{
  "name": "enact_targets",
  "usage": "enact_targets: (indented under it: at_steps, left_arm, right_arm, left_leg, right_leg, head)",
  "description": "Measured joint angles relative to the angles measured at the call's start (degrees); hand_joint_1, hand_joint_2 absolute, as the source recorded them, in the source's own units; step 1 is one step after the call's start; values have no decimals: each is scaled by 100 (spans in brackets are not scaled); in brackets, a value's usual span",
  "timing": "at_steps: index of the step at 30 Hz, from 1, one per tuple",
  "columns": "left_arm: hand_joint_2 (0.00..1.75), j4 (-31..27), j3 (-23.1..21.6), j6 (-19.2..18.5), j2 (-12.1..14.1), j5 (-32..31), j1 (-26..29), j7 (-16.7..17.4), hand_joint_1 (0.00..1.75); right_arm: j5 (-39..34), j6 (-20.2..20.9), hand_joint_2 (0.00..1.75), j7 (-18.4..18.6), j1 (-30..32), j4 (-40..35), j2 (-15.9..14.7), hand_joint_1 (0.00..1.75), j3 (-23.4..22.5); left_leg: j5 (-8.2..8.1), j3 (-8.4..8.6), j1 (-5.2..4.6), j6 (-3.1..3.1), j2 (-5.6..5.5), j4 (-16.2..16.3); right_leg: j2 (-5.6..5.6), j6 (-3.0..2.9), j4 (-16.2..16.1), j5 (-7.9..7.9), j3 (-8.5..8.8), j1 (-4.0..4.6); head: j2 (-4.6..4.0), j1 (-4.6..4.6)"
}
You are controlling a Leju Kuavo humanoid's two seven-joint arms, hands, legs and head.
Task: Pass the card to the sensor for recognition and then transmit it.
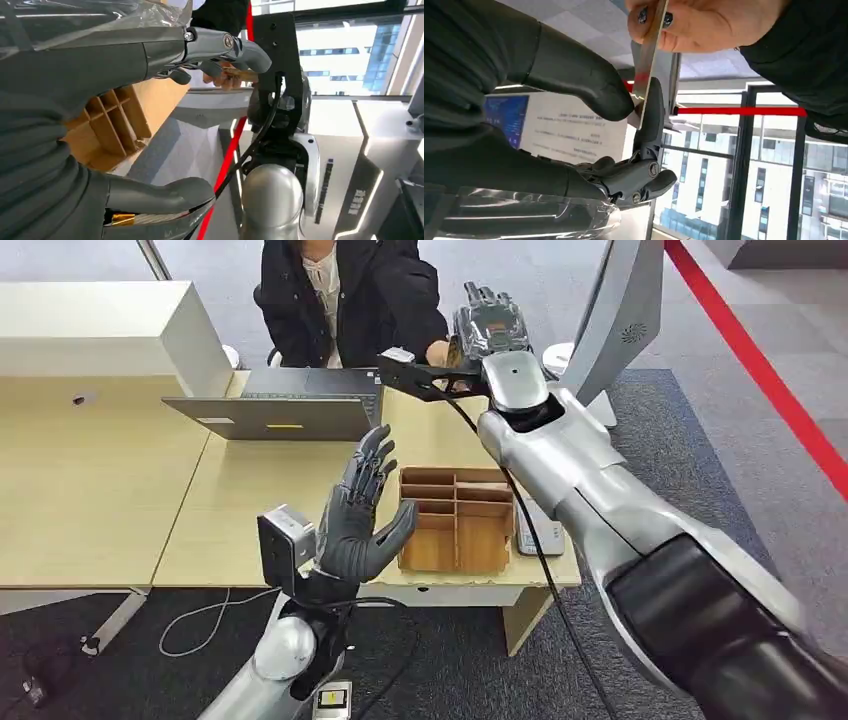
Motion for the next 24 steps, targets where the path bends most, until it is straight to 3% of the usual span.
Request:
enact_targets:
  at_steps: [4, 5, 6, 12, 13, 21, 24]
  left_arm:
    - [175, -2, 4, 15, 0, -31, 47, 2, 0]
    - [175, -2, 7, 20, 0, -31, 55, 2, 0]
    - [175, -2, 7, 20, 0, -31, 58, 2, 0]
    - [175, -4, 11, 20, 2, -105, 75, 33, 0]
    - [175, -7, 13, 20, 2, -109, 79, 46, 0]
    - [175, -17, 24, 70, 4, -206, 121, 24, 0]
    - [175, -17, 39, 79, 4, -212, 138, 17, 0]
  right_arm:
    - [31, 7, 175, 0, 24, 0, 35, 175, 26]
    - [31, 11, 175, 0, 25, 2, 41, 45, 35]
    - [31, 11, 175, 0, 26, 2, 48, 0, 44]
    - [37, -35, 175, 50, 35, 31, 76, 0, 90]
    - [20, -61, 0, 50, 38, 33, 81, 0, 94]
    - [-606, -848, 0, -448, 38, 24, 70, 0, 4]
    - [-664, -898, 0, -516, 38, 24, 63, 0, -57]
  left_leg:
    - [0, 0, 0, 0, 0, 0]
    - [0, 0, 0, 0, -1, 0]
    - [0, 0, 0, 0, -1, 0]
    - [0, 0, 0, 0, -1, 0]
    - [0, 0, 0, 0, 0, 0]
    - [0, 2, 0, 0, 0, 0]
    - [0, 1, 0, 0, 0, 0]
  right_leg:
    - [0, 0, 0, 0, 0, 0]
    - [0, 0, 0, 0, 0, 0]
    - [0, 0, 0, 0, 0, 0]
    - [0, 0, 0, 0, 0, 0]
    - [0, 0, 0, 0, 0, 0]
    - [0, 0, 0, 0, 1, 0]
    - [0, 0, 0, 0, 0, 0]
  head:
    - [0, 0]
    - [0, 0]
    - [0, 0]
    - [0, 0]
    - [0, 0]
    - [0, 0]
    - [0, 0]
